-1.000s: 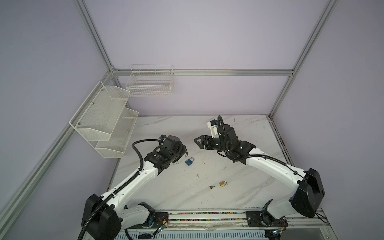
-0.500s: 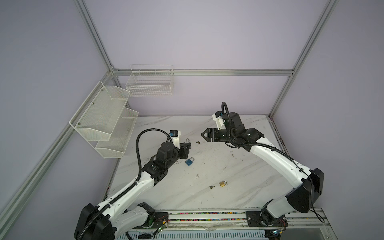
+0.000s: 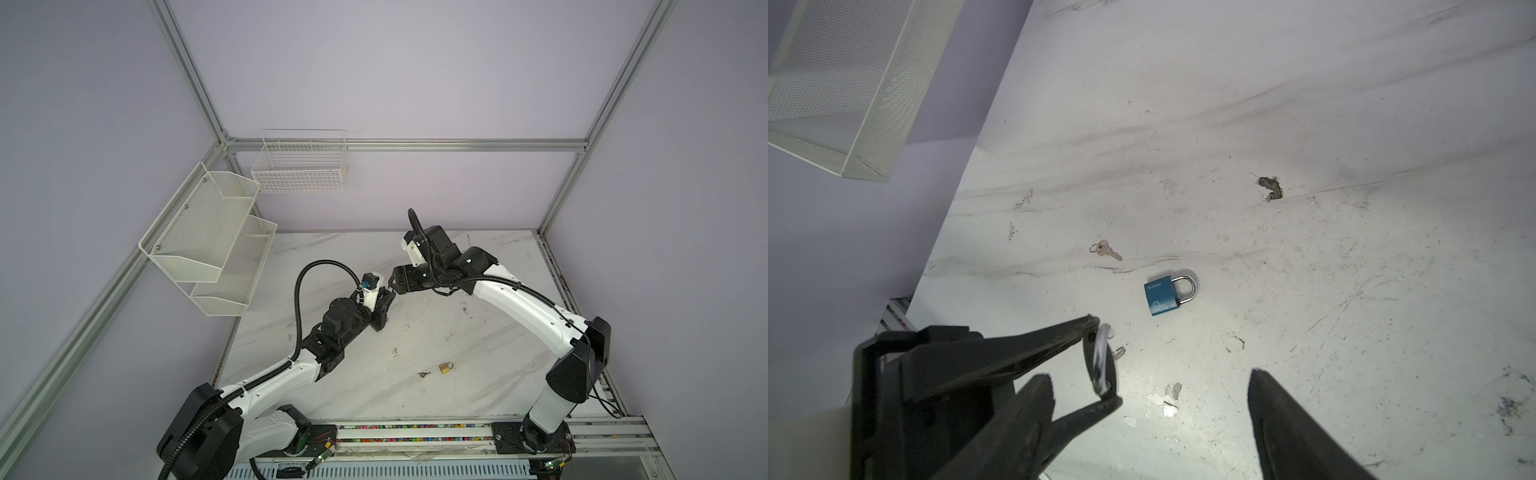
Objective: Unlock with the key
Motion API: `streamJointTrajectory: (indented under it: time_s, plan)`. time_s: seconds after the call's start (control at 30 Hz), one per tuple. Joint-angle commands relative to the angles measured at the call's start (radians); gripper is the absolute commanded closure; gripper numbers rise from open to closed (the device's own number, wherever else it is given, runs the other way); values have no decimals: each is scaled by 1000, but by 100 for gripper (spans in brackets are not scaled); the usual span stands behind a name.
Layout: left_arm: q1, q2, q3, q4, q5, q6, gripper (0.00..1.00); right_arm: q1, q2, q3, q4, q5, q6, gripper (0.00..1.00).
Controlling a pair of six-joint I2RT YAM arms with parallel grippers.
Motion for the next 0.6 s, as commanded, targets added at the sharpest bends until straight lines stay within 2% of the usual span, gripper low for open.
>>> streamJointTrajectory:
  time_s: [0.0, 0.2, 0.57]
  plan:
    - [-13, -4, -30, 108, -10, 56, 100, 8, 38, 76, -96, 93, -13, 23]
    - [-29, -6, -32, 108, -21, 80, 100, 8, 111, 187, -183, 167, -28, 23]
    - [-37, -8, -34, 106, -38, 98, 100, 8, 157, 255, -289, 178, -77, 23]
